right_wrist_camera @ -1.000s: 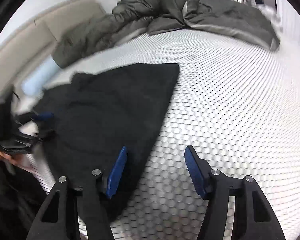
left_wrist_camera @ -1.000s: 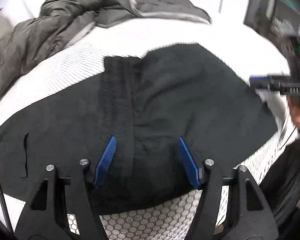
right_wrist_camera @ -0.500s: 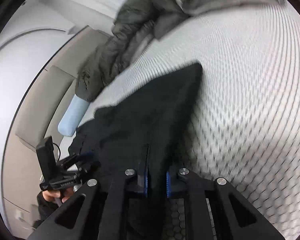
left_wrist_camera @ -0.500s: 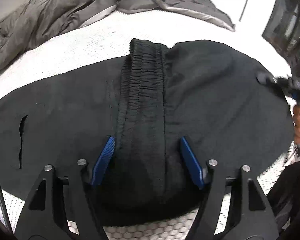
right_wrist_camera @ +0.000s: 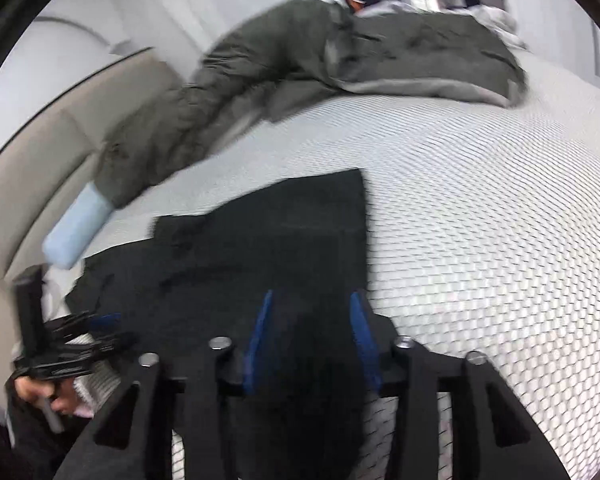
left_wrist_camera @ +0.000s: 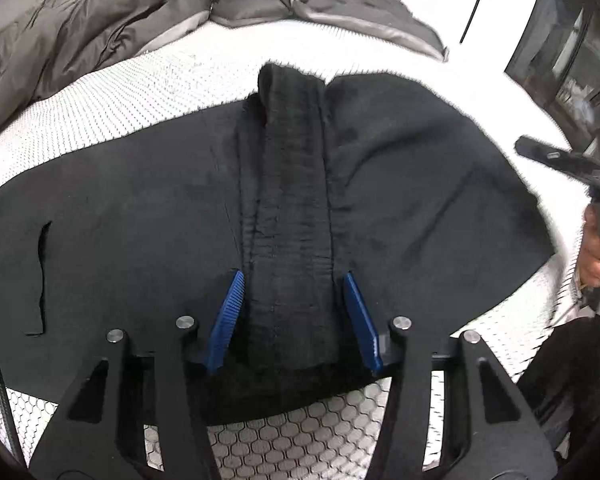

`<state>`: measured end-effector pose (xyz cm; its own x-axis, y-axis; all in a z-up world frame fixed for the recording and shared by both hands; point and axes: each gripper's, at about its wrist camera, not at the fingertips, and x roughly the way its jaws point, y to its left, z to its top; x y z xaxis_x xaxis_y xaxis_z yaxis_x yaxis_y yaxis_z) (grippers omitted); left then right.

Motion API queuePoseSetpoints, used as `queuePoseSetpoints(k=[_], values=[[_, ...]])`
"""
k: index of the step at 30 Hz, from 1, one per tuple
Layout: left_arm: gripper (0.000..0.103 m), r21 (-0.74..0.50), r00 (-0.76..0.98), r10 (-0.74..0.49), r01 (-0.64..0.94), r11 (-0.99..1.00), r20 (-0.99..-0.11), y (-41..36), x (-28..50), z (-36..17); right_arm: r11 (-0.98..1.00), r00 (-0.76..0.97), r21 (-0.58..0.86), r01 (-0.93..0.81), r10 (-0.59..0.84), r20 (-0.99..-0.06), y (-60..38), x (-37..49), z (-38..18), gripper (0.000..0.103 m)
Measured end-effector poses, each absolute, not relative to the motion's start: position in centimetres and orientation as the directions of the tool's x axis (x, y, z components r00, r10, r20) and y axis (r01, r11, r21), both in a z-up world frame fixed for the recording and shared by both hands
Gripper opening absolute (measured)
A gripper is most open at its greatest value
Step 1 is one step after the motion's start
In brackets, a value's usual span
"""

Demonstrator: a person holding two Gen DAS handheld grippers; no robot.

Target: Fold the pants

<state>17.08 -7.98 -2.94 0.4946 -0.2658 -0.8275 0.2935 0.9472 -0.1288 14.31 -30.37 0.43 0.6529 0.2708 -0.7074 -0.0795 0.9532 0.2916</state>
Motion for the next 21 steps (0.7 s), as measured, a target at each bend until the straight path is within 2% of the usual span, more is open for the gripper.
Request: queuePoseSetpoints(k=[4, 8, 13, 17, 19, 21], values=[[0.048, -0.111, 0.497, -0.254, 0.299, 0.948, -0.829, -8.3, 17.1, -3.3, 0.957, 0.609, 0.205, -0.207, 0.29, -0.738, -26.1, 13.5, -0.6, 0.048], [0.047, -0.077, 0.513, -0.231, 0.304, 0.95, -0.827, -8.5, 16.8, -3.3, 0.958, 0.55, 0.139, -0.249, 0.258, -0.795, -24.2, 13.7, -2.5, 0.048], [0.047, 0.023, 0.558, -0.167, 0.317, 0.948, -0.813, -9.4, 15.1, -3.3, 0.961, 0.517, 0.049, -0.273, 0.189, -0.835, -23.6, 14.0, -4.1, 0.049], [0.047, 0.032, 0.563, -0.158, 0.312, 0.95, -0.811, -9.3, 14.9, -3.2, 0.958, 0.541, -0.051, -0.282, 0.115, -0.833, -23.0, 13.4, -4.2, 0.053], [0.047, 0.031, 0.563, -0.16, 0.314, 0.949, -0.811, -9.2, 14.9, -3.2, 0.952, 0.563, -0.085, -0.293, 0.099, -0.821, -22.4, 12.9, -3.9, 0.058], [0.047, 0.029, 0.561, -0.162, 0.317, 0.948, -0.812, -9.1, 14.8, -3.1, 0.934, 0.569, -0.147, -0.326, 0.07, -0.819, -21.8, 12.2, -4.0, 0.058]])
